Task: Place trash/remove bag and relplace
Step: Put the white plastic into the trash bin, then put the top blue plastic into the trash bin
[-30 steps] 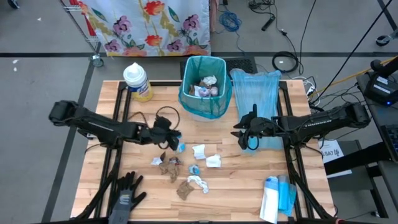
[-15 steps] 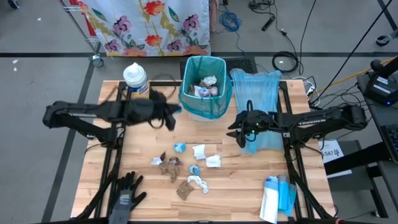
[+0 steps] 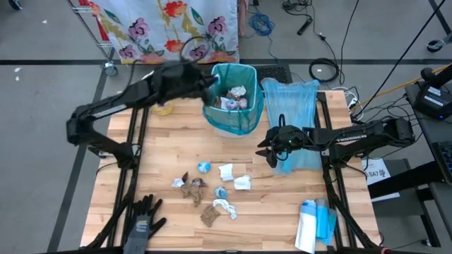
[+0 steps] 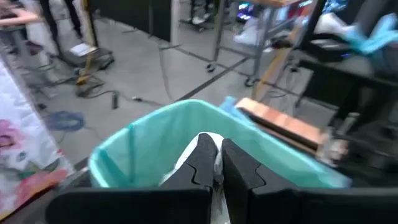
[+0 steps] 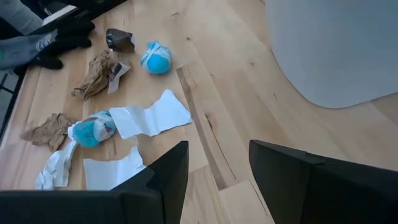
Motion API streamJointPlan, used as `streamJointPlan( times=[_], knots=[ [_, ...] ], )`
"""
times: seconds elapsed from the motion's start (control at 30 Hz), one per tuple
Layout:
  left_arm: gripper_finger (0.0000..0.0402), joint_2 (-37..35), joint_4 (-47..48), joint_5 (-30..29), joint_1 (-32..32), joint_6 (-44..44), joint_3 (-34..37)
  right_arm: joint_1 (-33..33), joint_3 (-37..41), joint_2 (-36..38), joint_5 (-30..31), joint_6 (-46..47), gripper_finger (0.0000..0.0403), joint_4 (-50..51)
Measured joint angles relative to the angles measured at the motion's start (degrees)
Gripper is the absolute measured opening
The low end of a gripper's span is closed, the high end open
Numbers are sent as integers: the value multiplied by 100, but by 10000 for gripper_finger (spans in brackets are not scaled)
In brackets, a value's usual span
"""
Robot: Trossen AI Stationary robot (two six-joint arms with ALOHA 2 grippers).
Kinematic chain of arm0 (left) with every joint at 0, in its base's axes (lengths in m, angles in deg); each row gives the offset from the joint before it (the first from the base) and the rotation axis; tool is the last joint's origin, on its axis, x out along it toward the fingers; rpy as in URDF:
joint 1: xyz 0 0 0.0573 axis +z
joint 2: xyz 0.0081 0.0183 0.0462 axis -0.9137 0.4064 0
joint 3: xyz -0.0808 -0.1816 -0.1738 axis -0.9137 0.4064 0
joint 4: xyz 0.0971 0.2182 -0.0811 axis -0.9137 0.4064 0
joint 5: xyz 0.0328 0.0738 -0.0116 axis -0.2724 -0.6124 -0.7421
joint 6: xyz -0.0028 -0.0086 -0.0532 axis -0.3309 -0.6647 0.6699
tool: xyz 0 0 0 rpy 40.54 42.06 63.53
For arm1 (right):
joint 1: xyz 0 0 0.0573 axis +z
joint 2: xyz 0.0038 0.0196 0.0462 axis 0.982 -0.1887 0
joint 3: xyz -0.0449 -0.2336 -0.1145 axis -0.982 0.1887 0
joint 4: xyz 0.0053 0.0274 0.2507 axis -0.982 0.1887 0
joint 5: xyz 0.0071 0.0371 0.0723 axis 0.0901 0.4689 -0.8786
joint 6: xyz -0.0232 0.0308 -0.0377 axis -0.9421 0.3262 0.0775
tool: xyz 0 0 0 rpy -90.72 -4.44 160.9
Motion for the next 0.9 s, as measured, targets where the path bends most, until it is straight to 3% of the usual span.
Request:
streamJointPlan(
  times=[0.23, 0.47, 0.67, 0.9],
  knots=[
    [20, 751, -58, 237, 343, 183, -468, 5, 0, 0, -2, 175, 160, 10],
    [101, 1085, -360, 250, 369, 400, -528, 5, 0, 0, 0, 278, 160, 14],
    [158, 1059, -142, 342, 351, 421, -529, 5, 0, 0, 0, 274, 160, 17],
    [163, 522, 881, 350, -148, 573, -529, 5, 0, 0, 0, 298, 160, 108]
  ],
)
